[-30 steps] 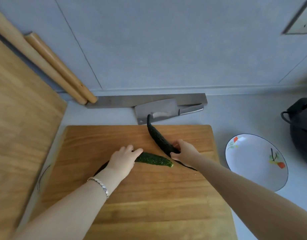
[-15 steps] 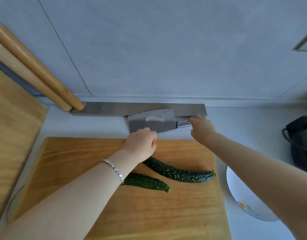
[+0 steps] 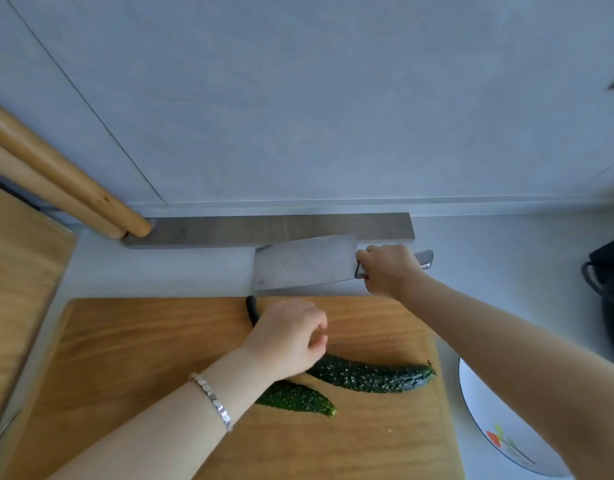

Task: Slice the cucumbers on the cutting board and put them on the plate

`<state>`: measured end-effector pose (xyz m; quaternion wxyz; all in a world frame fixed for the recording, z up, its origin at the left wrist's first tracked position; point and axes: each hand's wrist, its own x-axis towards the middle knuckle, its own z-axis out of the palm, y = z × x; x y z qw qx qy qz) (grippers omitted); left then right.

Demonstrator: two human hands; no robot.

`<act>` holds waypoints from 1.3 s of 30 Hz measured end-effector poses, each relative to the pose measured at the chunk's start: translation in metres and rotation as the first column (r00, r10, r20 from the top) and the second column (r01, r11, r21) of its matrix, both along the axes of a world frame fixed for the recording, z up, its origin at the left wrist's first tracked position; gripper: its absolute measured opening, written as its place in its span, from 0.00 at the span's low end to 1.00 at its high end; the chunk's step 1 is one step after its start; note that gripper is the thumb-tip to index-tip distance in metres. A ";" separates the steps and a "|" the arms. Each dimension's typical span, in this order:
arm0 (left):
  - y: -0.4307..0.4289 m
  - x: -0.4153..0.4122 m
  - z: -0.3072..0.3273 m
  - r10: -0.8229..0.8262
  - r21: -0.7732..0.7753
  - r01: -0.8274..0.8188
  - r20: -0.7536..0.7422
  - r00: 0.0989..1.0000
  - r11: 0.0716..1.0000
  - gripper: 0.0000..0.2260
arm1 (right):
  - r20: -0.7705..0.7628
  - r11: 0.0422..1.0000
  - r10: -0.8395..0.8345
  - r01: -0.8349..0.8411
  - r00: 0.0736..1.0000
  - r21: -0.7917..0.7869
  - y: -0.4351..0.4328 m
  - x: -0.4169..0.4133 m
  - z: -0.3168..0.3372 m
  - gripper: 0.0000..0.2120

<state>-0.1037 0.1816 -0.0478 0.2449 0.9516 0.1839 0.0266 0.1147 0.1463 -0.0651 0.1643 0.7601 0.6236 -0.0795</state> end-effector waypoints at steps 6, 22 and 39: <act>-0.042 0.014 -0.016 -0.189 0.129 0.236 -0.297 0.936 0.963 0.23 | -0.329 0.910 -0.346 0.399 0.879 0.109 -0.079 -0.009 0.042 0.05; -0.117 -0.039 0.052 -0.001 0.063 0.010 -0.144 0.990 0.998 0.19 | -0.750 0.524 -0.567 0.852 0.341 -0.009 -0.237 -0.045 0.074 0.08; -0.050 -0.099 -0.009 0.089 0.182 -0.007 -0.446 0.891 0.983 0.23 | -0.773 0.508 -0.610 0.835 0.173 -0.213 -0.248 -0.099 0.059 0.06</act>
